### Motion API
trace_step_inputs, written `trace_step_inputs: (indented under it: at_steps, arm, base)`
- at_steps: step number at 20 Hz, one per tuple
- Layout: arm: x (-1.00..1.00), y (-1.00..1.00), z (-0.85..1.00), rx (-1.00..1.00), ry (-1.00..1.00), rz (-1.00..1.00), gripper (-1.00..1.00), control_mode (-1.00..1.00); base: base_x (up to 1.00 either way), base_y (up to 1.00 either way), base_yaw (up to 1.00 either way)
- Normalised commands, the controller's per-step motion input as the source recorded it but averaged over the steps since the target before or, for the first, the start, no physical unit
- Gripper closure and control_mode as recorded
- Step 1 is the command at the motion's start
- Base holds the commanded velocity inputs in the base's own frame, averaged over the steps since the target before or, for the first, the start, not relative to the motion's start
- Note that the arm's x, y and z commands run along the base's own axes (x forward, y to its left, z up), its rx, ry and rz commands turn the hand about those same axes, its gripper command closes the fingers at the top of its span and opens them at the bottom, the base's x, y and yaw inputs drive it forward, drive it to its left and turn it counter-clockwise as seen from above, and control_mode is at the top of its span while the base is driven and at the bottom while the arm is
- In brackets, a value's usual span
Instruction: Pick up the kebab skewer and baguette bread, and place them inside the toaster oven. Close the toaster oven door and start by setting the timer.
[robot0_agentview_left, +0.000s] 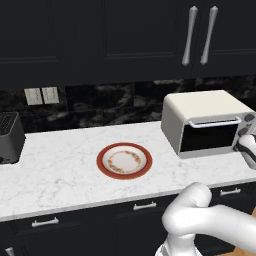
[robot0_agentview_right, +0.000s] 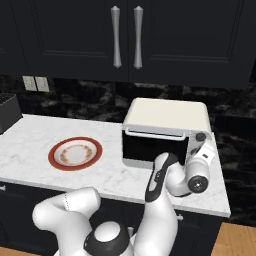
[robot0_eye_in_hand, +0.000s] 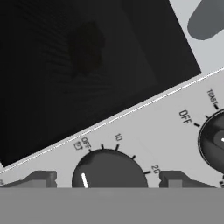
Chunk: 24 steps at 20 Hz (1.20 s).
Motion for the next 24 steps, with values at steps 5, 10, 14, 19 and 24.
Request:
trace_step_inputs:
  at_steps: [5, 10, 14, 19, 24]
  arm:
    - [0.01, 0.0, -0.23, -0.03, 0.0, 0.0, -1.0, -1.0]
    - [0.03, -0.01, -0.12, 0.0, 0.0, 0.0, -1.0, -1.0]
    - [0.04, -0.03, -0.13, 0.0, 0.0, 0.0, -1.0, -1.0]
    - [0.0, -0.01, -0.07, 0.0, 0.0, 0.0, -1.0, -1.0]
    - [0.0, 0.0, -0.16, 0.0, 0.0, 0.0, -1.0, -1.0]
  base:
    - [0.0, 0.0, 0.0]
    - [0.0, 0.0, 0.0]
    - [0.0, 0.0, 0.0]
    - [0.0, 0.0, 0.0]
    - [0.0, 0.0, 0.0]
